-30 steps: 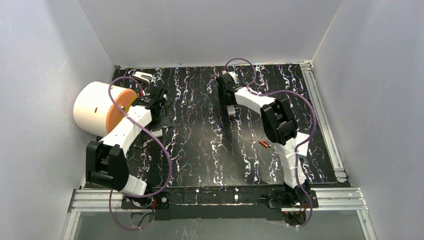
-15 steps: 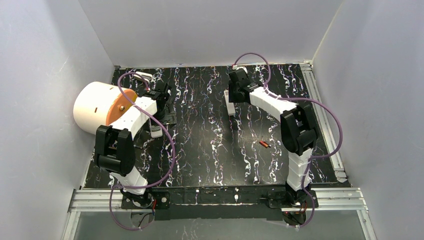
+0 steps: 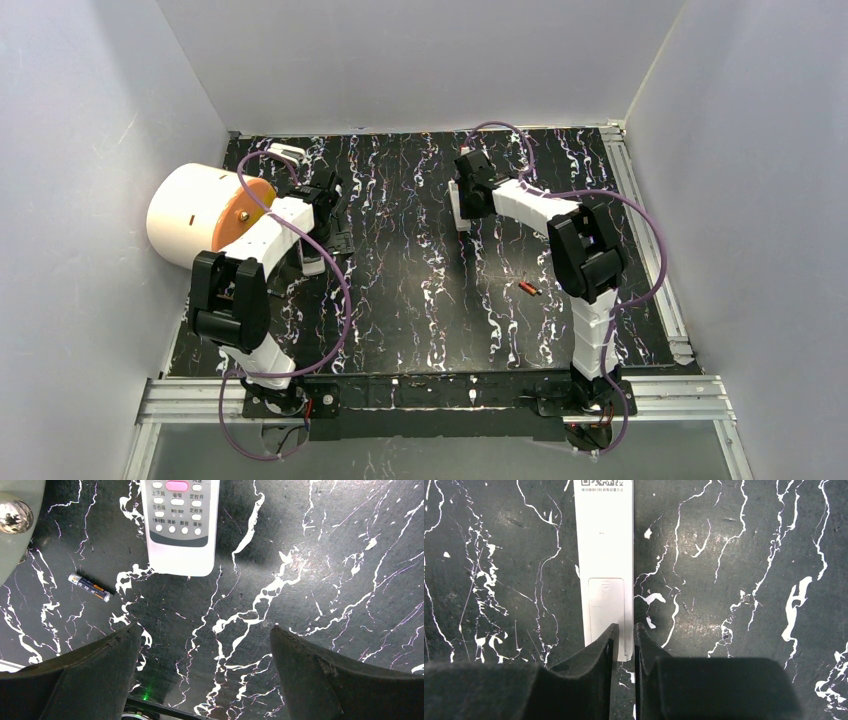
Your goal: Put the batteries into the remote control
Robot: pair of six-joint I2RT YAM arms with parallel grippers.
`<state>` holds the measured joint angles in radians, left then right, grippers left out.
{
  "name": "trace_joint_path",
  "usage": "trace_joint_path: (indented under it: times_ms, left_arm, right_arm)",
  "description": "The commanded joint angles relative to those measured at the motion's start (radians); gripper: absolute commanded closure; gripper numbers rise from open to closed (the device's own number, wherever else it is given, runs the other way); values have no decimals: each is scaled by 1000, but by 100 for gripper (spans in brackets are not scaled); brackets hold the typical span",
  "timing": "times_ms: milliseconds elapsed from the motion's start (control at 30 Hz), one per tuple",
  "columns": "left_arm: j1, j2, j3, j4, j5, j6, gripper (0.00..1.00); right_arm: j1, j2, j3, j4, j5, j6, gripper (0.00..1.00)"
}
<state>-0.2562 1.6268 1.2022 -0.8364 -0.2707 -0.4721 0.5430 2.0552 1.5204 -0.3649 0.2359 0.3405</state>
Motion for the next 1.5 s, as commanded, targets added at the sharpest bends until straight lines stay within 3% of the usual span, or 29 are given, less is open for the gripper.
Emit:
trace_joint_path:
  times_ms: [0,500,800,1033,1167,1467]
  left_arm:
    - [6,-48,-6,-9,5,0,1]
    - [6,-72,-21,-3,16,-7,2]
    - [6,-92,-11,-3,28,-12,2]
    - [7,-115,-19,4,40,-24,2]
    - [6,-122,-19,9,49,-25,1]
    - [6,-132,-24,25,95,-48,2]
  right_arm:
    - [-7,33,14,-37,10,-18,77]
    - [-7,29,-68,-26,-45,-16,80]
    - [-9,79,193,-102,9,-75,62]
    - [-8,82,199,-73,-57,-72,44]
    - [-5,111,196,-79,-65,-89,38]
    - [14,151,213,-114,-39,-131,47]
